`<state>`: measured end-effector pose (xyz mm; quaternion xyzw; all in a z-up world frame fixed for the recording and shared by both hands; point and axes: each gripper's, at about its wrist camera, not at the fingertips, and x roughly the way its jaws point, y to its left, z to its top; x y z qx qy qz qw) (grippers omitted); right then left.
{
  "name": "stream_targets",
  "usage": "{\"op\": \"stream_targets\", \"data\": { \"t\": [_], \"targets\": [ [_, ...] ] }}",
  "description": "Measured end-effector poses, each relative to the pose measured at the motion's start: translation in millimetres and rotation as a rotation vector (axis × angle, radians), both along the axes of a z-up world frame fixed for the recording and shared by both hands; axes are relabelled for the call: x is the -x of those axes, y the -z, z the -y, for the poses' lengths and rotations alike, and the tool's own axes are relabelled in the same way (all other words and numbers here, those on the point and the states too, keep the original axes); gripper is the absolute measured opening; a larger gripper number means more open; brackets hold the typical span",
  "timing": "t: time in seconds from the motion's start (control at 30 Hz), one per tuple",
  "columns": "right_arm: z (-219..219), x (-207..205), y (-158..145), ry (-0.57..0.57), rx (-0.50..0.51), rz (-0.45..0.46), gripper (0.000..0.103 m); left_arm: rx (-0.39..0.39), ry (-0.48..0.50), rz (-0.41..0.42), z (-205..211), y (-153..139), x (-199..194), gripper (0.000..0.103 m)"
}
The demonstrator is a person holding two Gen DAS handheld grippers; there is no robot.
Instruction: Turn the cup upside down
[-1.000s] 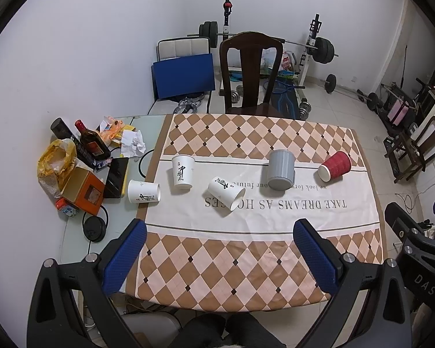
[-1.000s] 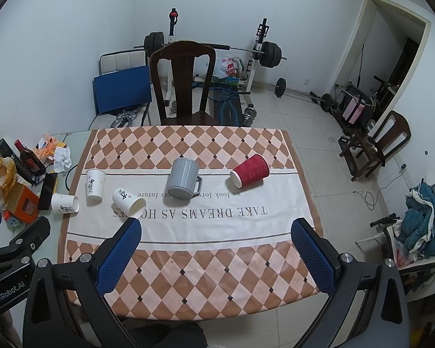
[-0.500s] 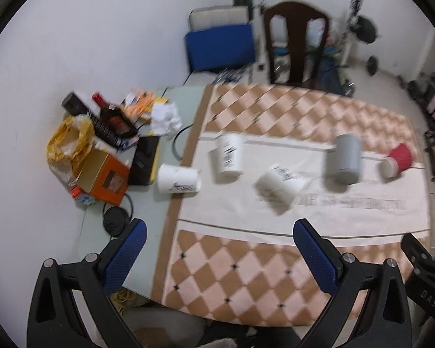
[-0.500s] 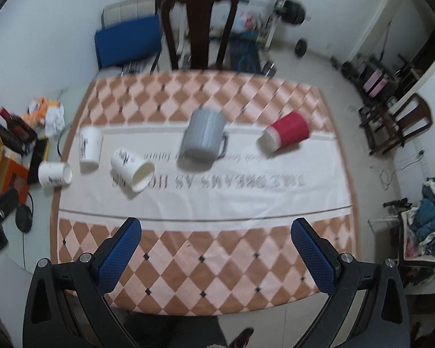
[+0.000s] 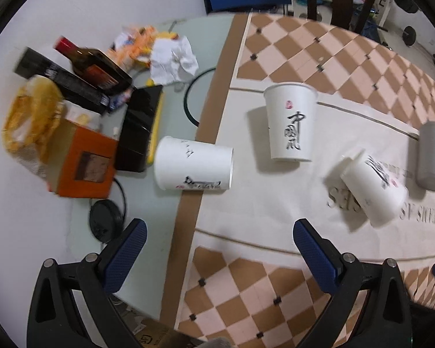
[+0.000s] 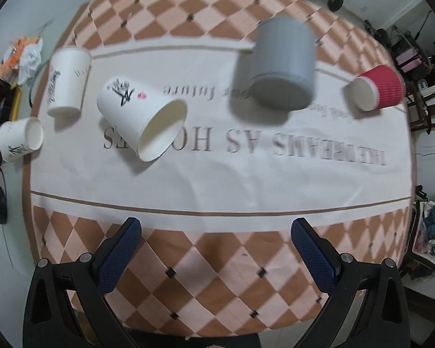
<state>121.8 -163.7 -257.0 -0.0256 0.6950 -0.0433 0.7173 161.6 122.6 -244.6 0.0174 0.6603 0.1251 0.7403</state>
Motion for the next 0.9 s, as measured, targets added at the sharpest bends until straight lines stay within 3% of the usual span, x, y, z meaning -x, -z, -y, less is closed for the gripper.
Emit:
{"op": "stream_targets", "data": {
  "t": [0.13, 0.33, 0.4, 0.5, 0.6, 0.63, 0.9],
  "targets": [
    [-6.8, -10.5, 22.2, 0.01, 0.006, -0.039, 0.103, 0.088, -0.03, -0.039, -9.3, 25.2, -26.5, 0.103],
    [-12.4, -23.6, 44.2, 0.041, 0.033, -0.069, 0.103, 0.239, -0.022, -0.029, -4.3, 45.6, -66.9, 0.103],
    [-12.3, -27.0, 48.7, 0.056, 0.039, -0.077, 0.103, 0.268, -0.006, -0.021, 1.4, 50.4, -80.5, 0.097],
    [-12.9, -30.3, 51.4, 0.072, 0.054, -0.083, 0.103, 0.283, 0.018, -0.028, 7.5, 59.9, -96.5, 0.088],
    [-12.4, -35.2, 55.2, 0.083, 0.065, -0.088, 0.103, 0.277, 0.053, -0.044, 12.8, 71.5, -109.2, 0.068],
    [-11.9, -36.1, 56.5, 0.086, 0.068, -0.088, 0.103, 0.278, 0.059, -0.047, 14.8, 73.5, -111.1, 0.057],
    [-0.9, -38.0, 47.1, 0.116, 0.088, -0.086, 0.103, 0.259, 0.115, 0.011, 21.4, 49.7, -110.4, 0.056]
  ]
}}
